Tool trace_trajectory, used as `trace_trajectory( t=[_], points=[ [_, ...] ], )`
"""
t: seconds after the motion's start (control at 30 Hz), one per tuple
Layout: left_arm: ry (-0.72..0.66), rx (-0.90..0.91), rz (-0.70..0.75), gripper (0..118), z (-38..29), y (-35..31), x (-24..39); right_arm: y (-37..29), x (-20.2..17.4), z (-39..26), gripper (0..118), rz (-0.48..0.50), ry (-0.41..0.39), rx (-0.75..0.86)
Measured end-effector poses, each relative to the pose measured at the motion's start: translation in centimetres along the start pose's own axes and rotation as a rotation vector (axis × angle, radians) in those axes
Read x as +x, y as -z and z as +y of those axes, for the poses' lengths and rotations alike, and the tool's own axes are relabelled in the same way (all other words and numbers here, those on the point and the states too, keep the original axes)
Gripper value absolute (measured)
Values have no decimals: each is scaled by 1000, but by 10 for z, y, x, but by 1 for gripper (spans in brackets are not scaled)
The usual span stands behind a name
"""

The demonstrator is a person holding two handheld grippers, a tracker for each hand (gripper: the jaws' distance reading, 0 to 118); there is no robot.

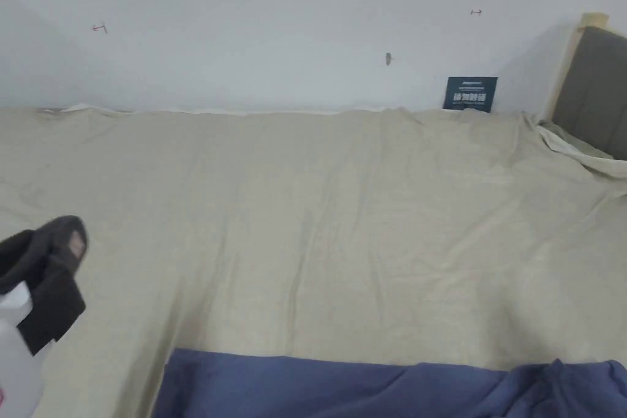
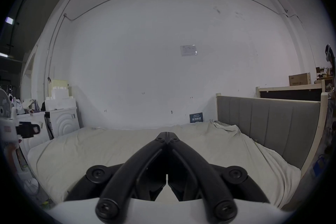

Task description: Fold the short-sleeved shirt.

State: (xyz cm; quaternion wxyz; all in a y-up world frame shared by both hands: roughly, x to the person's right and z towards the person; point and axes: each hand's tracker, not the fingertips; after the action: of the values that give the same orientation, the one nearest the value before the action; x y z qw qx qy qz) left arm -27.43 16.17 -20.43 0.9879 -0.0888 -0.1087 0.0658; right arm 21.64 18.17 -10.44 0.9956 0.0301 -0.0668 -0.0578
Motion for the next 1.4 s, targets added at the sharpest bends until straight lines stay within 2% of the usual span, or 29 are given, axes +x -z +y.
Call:
trace_trajectory(
  t=[0.1,0.17,0.2,0.23,0.27,0.3,0.33,0.37,0.4,0.43,0.53,0.67,0.77,0.93,1.0,1.17,1.2,1.23,1.27,1.3,1.33,1.37,1.4],
  points=[
    [-270,-460,-255,0,-13,58,-48,0,-4,-2,0,35,5,-54],
    [-538,-705,-439,0,-43,92,-74,3,-10,-4,0,56,3,-81],
    [-619,-764,-460,0,-62,103,-83,5,-13,-6,0,62,-5,-98],
    [-653,-839,-488,0,-79,116,-92,7,-16,-8,0,73,-15,-124],
    [-625,-877,-452,0,-93,125,-99,11,-15,-11,0,83,-18,-143],
    [-600,-916,-437,5,-101,125,-95,12,-18,-12,0,89,-20,-157],
    [-589,-956,-428,24,-112,135,-100,13,-22,-14,0,92,-22,-169],
    [-596,-984,-407,73,-124,144,-105,15,-25,-16,0,103,-22,-186],
    [-603,-1019,-402,104,-134,151,-109,18,-26,-18,0,114,-20,-202],
    [-648,-1023,-432,118,-142,149,-107,20,-30,-20,0,120,-22,-214],
    [-764,-1018,-454,118,-164,165,-112,26,-39,-26,0,138,-35,-252],
    [-760,-1048,-423,118,-186,175,-117,33,-45,-35,0,147,-38,-282],
    [-826,-1035,-600,118,-188,186,-123,39,-46,-40,0,146,-34,-305],
    [-843,-1063,-600,118,-195,197,-117,45,-43,-46,0,136,-1,-343],
    [-841,-1085,-552,118,-194,198,-113,46,-42,-48,0,135,17,-361],
    [-570,-1123,-512,113,-173,192,-92,46,-32,-55,0,127,8,-394],
    [-557,-1124,-486,104,-171,191,-92,45,-29,-58,0,126,0,-398],
    [-527,-1114,-418,82,-171,189,-88,44,-28,-59,0,125,-7,-401],
    [-444,-1132,-321,33,-173,188,-91,44,-27,-59,0,126,-12,-403],
    [-313,-1148,-218,5,-177,187,-96,44,-26,-60,0,128,-16,-403],
    [-441,-1131,-324,5,-182,185,-108,42,-26,-61,0,130,-19,-402],
    [-654,-1117,-333,5,-183,181,-102,42,-25,-61,0,133,-22,-400],
    [-614,-1126,-289,5,-182,179,-98,42,-24,-61,0,135,-25,-400]
  ],
)
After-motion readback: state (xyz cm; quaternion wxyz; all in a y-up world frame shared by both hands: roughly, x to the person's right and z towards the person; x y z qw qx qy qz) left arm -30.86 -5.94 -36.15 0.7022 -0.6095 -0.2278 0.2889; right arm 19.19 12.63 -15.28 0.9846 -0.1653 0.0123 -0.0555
